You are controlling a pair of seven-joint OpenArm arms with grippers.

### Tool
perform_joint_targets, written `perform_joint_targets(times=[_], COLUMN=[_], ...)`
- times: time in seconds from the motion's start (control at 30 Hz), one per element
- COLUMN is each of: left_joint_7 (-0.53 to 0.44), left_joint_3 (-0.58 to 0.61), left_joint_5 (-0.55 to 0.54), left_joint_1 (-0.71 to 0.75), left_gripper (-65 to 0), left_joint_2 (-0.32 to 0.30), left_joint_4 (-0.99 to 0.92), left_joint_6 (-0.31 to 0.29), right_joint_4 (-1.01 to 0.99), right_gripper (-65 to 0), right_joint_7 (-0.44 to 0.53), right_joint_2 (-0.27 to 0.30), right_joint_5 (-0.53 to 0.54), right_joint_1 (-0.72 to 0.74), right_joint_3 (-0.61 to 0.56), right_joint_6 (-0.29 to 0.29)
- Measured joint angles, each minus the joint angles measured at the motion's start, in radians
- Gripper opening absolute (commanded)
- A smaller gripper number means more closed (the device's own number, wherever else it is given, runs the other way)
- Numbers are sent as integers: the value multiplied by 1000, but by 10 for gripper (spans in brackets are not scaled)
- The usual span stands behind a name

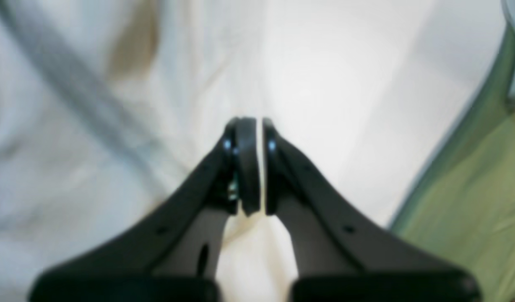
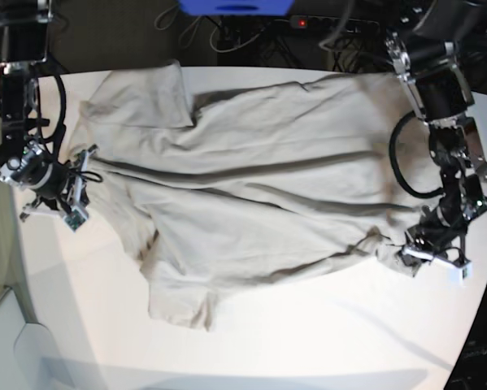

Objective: Layout the t-shirt on the table in an organized manner, then fold the t-shirt properly
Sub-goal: 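Drag the shirt with both grippers to stretch it flat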

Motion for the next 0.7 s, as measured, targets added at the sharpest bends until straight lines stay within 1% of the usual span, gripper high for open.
perform_joint_targets(times=[0.1,0.2,0.27,0.37,0.47,0.6,0.63,0.7], left_joint_7=[29,40,41,33,30,32,32,33], left_joint_3=[-4,-4,-1,0,-3,-2,-2,-2], left_joint_5=[-15,-8,-8,-16,-15,-16,-14,-8], left_joint_1=[116,212,264,317,355,392,397,399], left_gripper=[-649,-649,-649,-649,-649,-649,-649,-649], left_joint_2=[4,25,39,40,37,37,38,38], left_joint_4=[84,114,130,172,207,232,230,216], left_joint_6=[-2,5,4,0,1,1,1,0], right_joint_4=[-140,-307,-396,-513,-624,-739,-768,-821], right_gripper=[-635,-638,-638,-638,-638,-638,-638,-637], right_joint_7=[12,-1,6,17,23,142,161,233], right_joint_2=[-8,-24,-55,-107,-135,-151,-151,-142], right_joint_5=[18,-2,3,11,6,13,13,24], right_joint_1=[138,269,345,436,512,548,547,545], right_joint_3=[-101,-194,-238,-274,-304,-335,-341,-341], right_joint_6=[1,4,0,1,1,1,1,0])
